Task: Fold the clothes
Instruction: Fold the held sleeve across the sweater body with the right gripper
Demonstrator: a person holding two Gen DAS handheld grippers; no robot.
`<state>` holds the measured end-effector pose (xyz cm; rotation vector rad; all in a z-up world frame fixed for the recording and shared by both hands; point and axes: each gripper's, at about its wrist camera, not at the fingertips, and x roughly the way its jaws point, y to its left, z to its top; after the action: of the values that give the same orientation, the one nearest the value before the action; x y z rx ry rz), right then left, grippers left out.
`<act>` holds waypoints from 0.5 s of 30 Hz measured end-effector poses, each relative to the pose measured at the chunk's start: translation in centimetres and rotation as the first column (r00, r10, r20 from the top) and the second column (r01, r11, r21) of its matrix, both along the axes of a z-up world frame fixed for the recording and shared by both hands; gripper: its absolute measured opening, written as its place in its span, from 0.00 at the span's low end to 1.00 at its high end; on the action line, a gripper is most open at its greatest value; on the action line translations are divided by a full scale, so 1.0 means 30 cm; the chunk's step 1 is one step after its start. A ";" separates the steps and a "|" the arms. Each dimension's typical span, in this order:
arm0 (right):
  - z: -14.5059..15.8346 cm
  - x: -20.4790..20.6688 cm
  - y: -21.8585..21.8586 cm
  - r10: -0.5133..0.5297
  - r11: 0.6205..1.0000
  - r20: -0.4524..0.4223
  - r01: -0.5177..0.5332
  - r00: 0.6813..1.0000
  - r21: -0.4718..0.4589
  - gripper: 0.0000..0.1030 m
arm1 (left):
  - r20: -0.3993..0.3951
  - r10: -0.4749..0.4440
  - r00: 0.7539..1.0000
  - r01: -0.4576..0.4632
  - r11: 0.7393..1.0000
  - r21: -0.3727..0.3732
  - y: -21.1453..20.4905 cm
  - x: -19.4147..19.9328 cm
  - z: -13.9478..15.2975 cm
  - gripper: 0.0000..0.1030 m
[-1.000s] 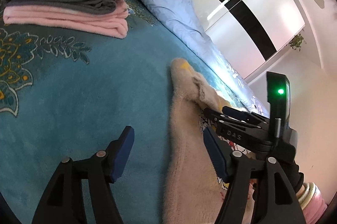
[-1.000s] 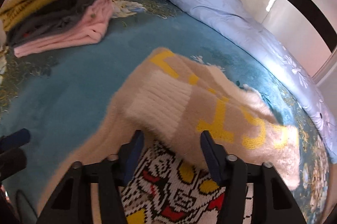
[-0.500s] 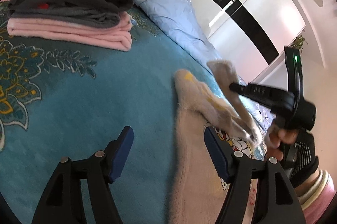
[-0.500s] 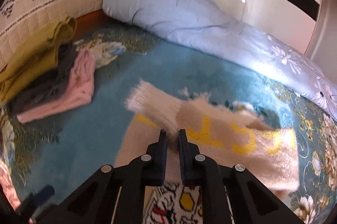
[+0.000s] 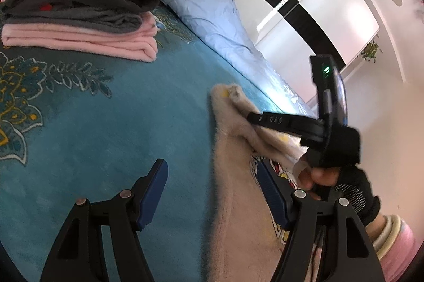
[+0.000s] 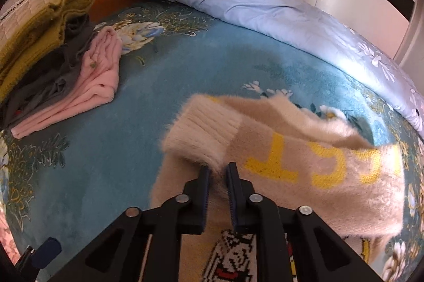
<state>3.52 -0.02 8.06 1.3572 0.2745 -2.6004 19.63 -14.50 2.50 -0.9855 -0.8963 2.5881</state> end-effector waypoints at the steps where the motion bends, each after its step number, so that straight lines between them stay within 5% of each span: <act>1: 0.013 0.006 0.013 0.007 1.000 0.000 -0.007 1.000 -0.029 0.28 | 0.006 -0.008 1.000 0.008 1.000 0.001 0.005 -0.001 -0.004 0.69; 4: 0.055 0.042 0.056 0.016 0.994 -0.011 -0.017 1.000 -0.104 0.42 | 0.025 -0.021 0.999 0.021 1.000 0.002 0.020 0.001 -0.018 0.70; 9: 0.150 0.146 0.178 0.027 0.990 -0.051 -0.034 0.998 -0.134 0.47 | 0.069 -0.049 0.996 0.049 0.999 0.001 0.042 0.017 -0.043 0.70; 15: 0.232 0.289 0.496 -0.058 0.975 -0.070 0.041 0.996 -0.218 0.57 | 0.090 -0.077 0.993 0.076 0.997 0.011 0.065 0.057 -0.053 0.71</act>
<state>12.18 14.87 15.01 1.2078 -0.0327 -2.6341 21.34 -12.54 0.92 -1.1199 -0.8721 2.4925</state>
